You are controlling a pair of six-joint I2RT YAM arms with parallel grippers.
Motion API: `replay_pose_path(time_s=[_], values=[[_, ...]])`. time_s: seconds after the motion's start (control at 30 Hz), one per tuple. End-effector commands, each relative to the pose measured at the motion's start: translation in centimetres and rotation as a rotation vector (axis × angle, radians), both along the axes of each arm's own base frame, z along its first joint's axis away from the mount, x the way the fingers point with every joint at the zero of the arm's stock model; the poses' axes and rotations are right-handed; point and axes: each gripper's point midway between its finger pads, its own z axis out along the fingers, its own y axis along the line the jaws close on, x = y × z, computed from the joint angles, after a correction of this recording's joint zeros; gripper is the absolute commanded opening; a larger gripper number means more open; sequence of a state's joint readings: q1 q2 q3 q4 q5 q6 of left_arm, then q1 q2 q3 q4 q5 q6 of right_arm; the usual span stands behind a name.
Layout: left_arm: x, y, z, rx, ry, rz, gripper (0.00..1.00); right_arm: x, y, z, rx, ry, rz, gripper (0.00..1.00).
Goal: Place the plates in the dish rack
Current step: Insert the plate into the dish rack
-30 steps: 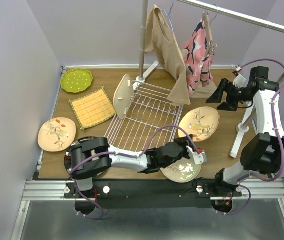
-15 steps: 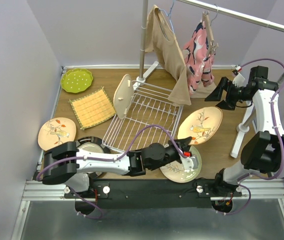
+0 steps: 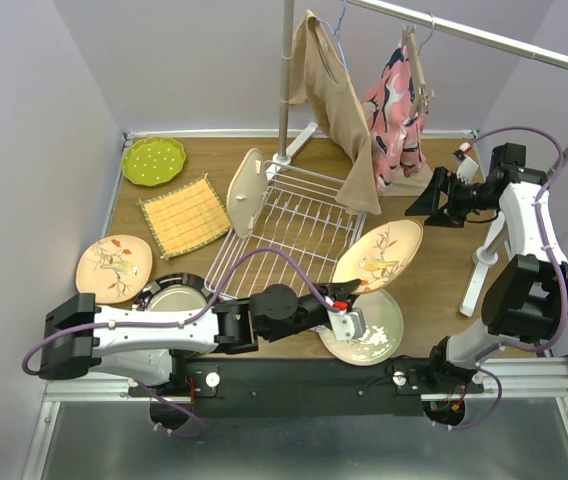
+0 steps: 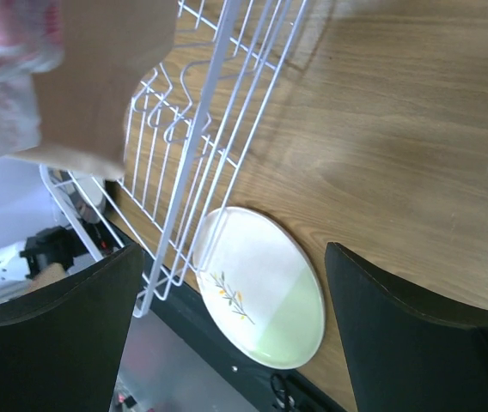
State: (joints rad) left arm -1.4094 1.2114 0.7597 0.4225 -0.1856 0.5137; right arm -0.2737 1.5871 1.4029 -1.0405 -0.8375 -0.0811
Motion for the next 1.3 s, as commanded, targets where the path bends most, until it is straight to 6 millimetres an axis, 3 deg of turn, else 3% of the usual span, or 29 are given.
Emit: replay_pose_path(time_s=[0.0, 0.37, 0.63, 0.93, 1.27], values=[[0.7, 2.4, 6.9, -0.212, -0.021, 0.057, 0.0, -0.4, -0.3, -1.6, -0.033, -0.026, 0.063, 0.94], [2.2, 5.3, 8.7, -0.277, 0.021, 0.145, 0.0, -1.9, -1.1, -3.1, -0.156, -0.094, 0.185, 0.94], [4.4, 7.2, 10.8, -0.353, 0.065, 0.203, 0.0, -2.2, -2.8, -4.9, -0.311, -0.085, 0.251, 0.94], [6.2, 8.4, 11.6, -0.389, 0.098, 0.234, 0.0, -1.8, -5.2, -7.5, -0.438, -0.004, 0.277, 0.94], [8.3, 9.8, 13.2, -0.493, 0.257, 0.272, 0.0, -2.8, -6.2, -5.6, -0.563, -0.149, 0.4, 0.95]])
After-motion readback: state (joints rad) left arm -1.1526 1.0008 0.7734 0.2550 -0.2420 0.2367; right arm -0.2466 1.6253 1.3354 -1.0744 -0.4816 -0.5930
